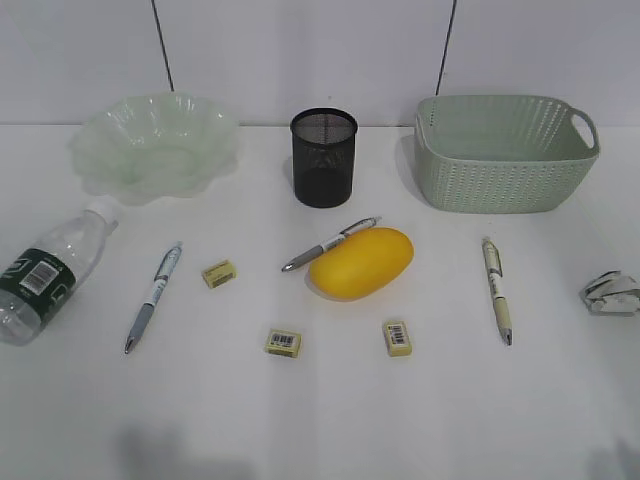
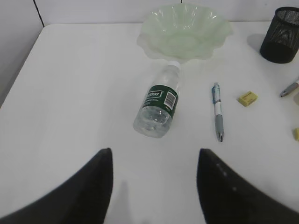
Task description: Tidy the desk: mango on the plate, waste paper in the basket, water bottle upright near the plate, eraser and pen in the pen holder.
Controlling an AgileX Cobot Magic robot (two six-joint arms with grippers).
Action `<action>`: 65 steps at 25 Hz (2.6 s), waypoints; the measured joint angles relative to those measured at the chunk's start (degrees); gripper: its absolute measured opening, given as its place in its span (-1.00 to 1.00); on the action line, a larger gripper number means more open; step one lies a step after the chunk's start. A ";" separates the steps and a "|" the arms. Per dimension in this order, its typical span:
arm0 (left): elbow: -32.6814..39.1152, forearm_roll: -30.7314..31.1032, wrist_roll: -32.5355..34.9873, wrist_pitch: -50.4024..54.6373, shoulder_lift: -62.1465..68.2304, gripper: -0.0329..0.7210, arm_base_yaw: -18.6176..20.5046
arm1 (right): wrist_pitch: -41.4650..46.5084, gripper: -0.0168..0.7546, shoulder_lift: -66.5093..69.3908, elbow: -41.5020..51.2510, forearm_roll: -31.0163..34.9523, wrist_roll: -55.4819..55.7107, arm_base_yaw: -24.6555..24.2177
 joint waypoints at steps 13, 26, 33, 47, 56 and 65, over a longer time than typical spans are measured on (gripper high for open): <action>0.00 0.00 0.00 0.00 0.00 0.25 0.00 | 0.00 0.33 0.00 0.00 0.00 0.00 0.00; -0.99 0.51 0.00 -2.85 3.74 0.24 0.00 | 0.00 0.33 0.00 0.00 0.00 0.00 0.00; -1.96 -6.34 8.25 -20.77 19.73 0.32 0.00 | 0.00 0.33 0.00 0.00 0.00 0.00 0.00; -14.68 -35.90 42.15 -26.44 55.45 0.44 -6.89 | 0.00 0.33 0.00 0.00 0.00 0.00 0.00; -20.03 -32.46 43.85 -29.23 69.33 0.44 -23.15 | 0.00 0.33 0.00 0.00 0.00 0.00 0.00; -32.79 -26.02 43.96 -25.00 87.51 0.74 -32.12 | 0.00 0.33 0.00 0.00 0.00 0.00 0.00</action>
